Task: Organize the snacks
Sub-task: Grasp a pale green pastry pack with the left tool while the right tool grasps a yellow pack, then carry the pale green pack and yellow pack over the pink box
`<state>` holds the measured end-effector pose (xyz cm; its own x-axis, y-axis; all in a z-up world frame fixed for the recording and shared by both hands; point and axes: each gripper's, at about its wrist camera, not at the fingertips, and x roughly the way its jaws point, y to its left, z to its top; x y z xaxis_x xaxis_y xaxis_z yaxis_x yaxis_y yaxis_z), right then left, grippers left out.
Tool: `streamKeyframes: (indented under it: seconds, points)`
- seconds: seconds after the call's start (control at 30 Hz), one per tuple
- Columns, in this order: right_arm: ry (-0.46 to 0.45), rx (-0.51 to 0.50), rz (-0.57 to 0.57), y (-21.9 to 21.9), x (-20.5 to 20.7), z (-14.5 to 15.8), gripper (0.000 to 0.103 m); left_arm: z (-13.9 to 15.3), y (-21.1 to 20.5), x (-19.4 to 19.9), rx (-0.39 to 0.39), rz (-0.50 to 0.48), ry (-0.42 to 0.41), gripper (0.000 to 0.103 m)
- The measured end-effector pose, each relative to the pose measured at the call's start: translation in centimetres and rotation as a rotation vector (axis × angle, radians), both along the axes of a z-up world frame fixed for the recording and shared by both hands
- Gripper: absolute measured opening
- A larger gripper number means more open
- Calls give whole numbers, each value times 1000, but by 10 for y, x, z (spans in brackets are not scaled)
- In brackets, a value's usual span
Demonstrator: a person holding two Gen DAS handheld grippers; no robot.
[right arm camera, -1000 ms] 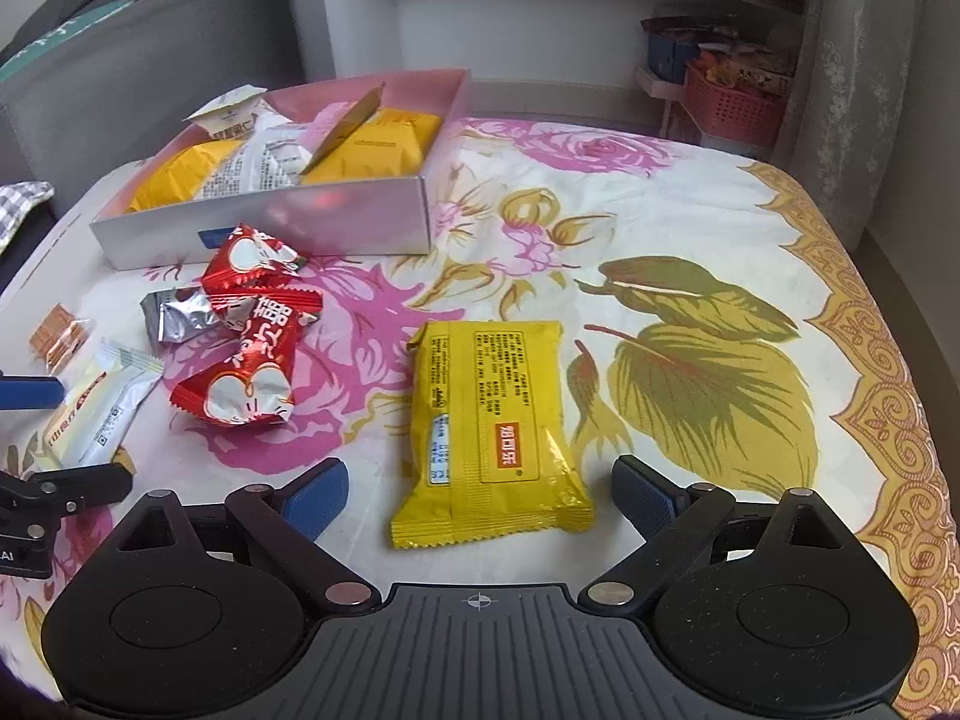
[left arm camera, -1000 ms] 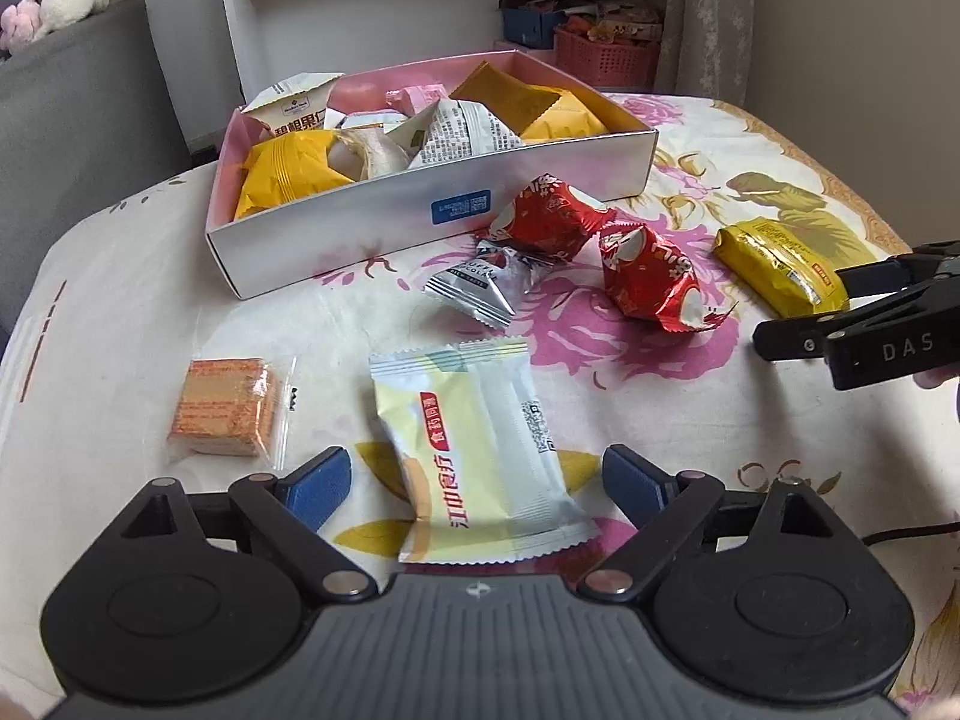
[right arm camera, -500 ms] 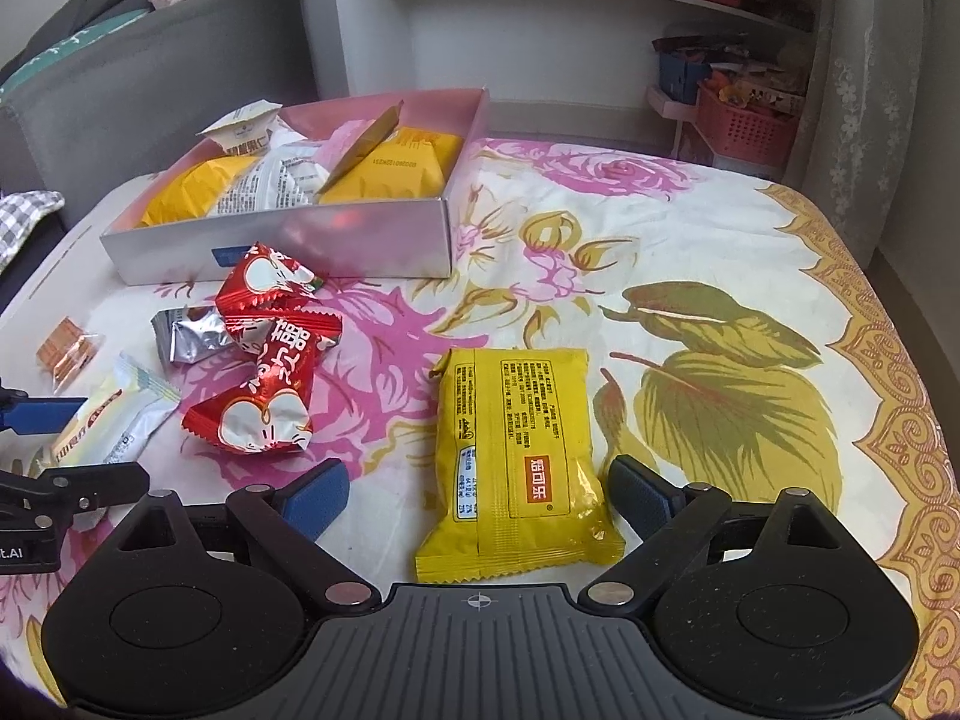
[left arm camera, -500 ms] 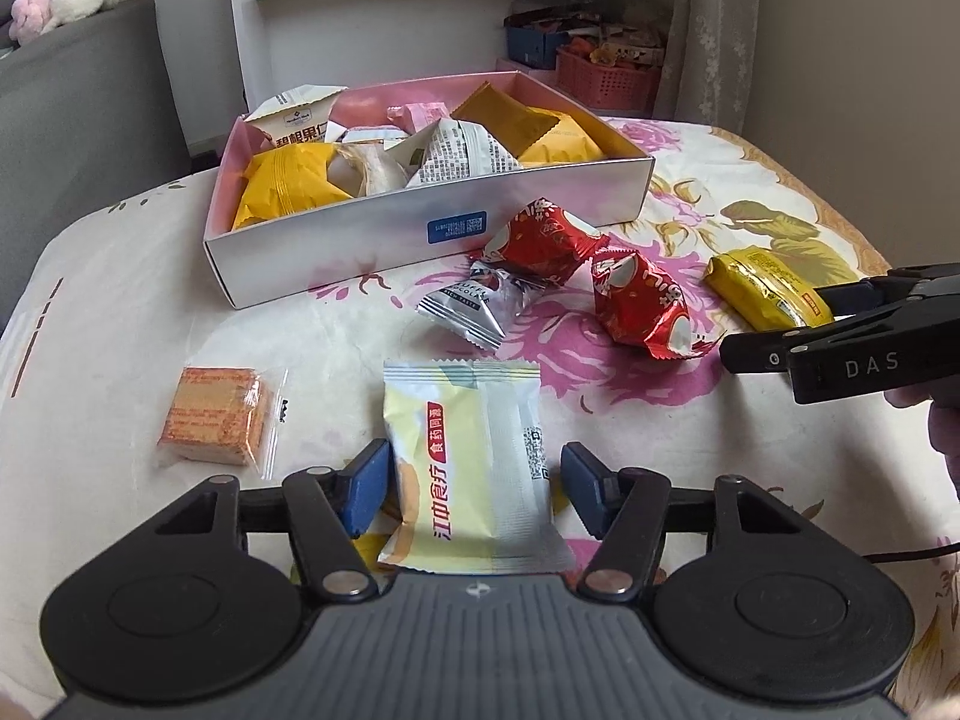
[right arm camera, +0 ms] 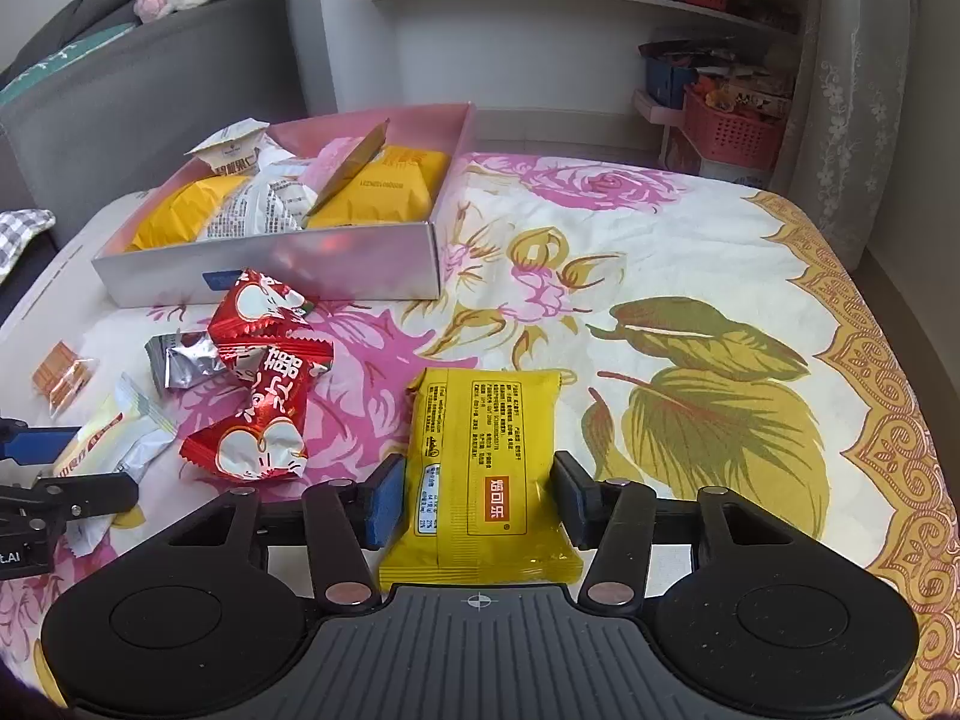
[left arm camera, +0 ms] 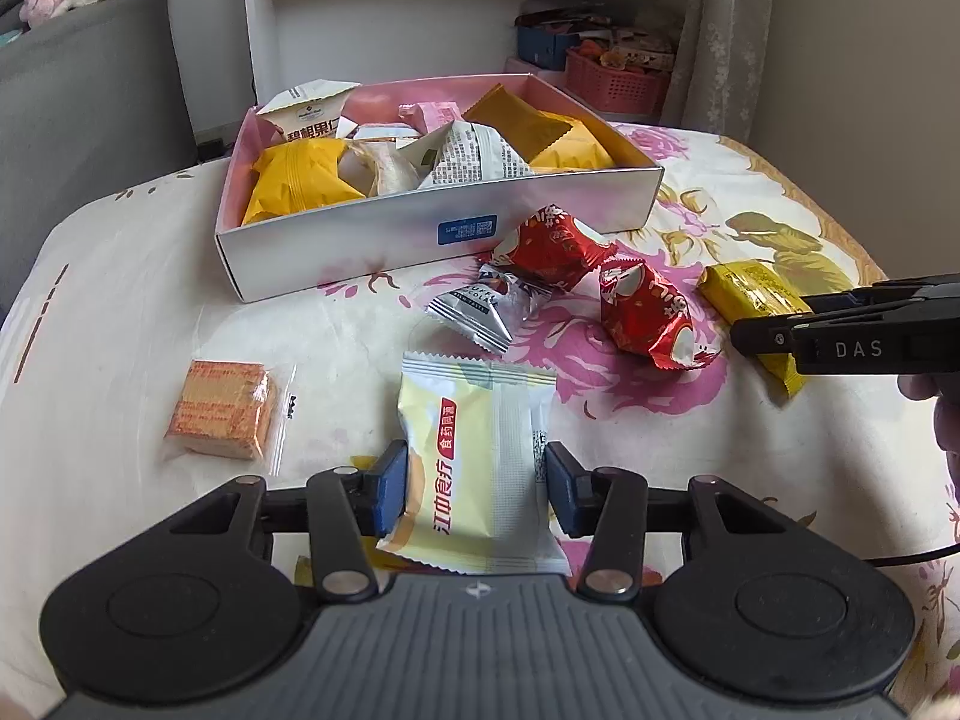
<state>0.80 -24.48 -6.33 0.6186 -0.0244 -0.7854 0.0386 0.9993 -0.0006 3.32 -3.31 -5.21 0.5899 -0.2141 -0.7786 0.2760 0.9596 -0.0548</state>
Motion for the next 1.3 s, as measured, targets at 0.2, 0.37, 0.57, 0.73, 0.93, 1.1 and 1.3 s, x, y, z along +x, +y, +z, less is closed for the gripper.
streamKeyframes:
  seconds: [0.2,0.37,0.57,0.73,0.93,1.1,1.3]
  points:
    - [-1,8,-9,1,1,5,49,5,1,0,-12,5,-6,44]
    - [-18,23,-25,-1,0,14,49,13,3,0,-29,6,-19,44]
    - [-42,46,-43,-5,-2,26,49,25,4,0,-44,7,-50,44]
    - [-67,75,-57,-7,-3,38,49,36,6,1,-74,9,-71,44]
    - [-102,103,-56,-3,0,52,49,46,10,8,-103,26,-98,44]
    - [-122,131,-68,2,7,60,49,56,21,19,-123,73,-123,44]
    - [-151,191,-87,12,25,71,49,63,37,41,-146,147,-148,44]
